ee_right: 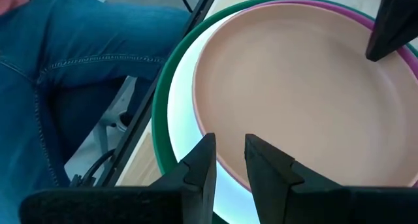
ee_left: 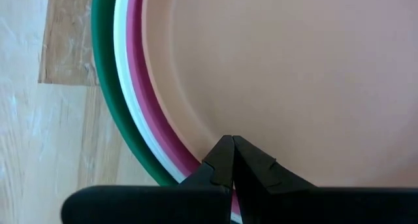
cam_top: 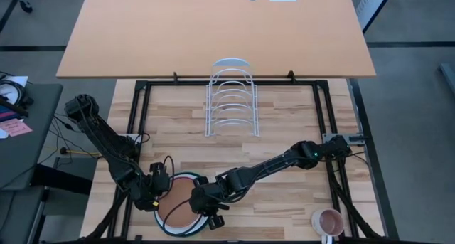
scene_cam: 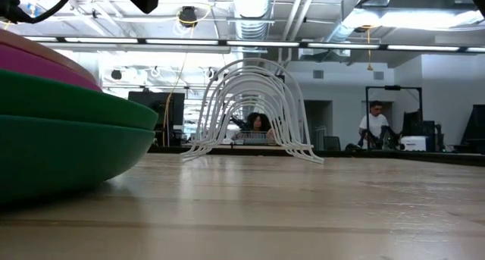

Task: Sort dishes
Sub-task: Put the orange plate on the dish rack

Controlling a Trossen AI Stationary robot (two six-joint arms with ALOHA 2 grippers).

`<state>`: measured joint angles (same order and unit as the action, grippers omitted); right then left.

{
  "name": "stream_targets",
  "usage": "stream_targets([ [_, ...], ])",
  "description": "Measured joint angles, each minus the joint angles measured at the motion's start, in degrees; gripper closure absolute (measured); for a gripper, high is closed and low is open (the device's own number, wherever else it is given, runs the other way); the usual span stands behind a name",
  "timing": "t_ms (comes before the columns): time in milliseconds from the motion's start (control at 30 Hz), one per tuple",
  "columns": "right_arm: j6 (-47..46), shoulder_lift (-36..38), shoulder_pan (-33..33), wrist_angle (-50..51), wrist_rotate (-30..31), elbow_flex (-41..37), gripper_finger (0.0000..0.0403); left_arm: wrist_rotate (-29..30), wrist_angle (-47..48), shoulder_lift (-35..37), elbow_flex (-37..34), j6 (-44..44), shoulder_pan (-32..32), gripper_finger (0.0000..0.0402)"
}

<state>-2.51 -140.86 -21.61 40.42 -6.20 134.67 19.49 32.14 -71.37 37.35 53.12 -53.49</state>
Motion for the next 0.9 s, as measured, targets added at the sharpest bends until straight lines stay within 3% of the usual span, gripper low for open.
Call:
stream_targets([
  [533, -0.1, 0.0, 0.2, -0.2, 0.1, 0.0, 0.0316, -0.9, 4.5, 0.0, 2.3, 2.0, 0.0, 0.0401],
  [900, -2.4, 0.0, 0.4, -0.5, 0.2, 0.0, 0.0316, -1.2, -4.6, 0.1, -3.4, 2.4, 0.0, 0.0401],
])
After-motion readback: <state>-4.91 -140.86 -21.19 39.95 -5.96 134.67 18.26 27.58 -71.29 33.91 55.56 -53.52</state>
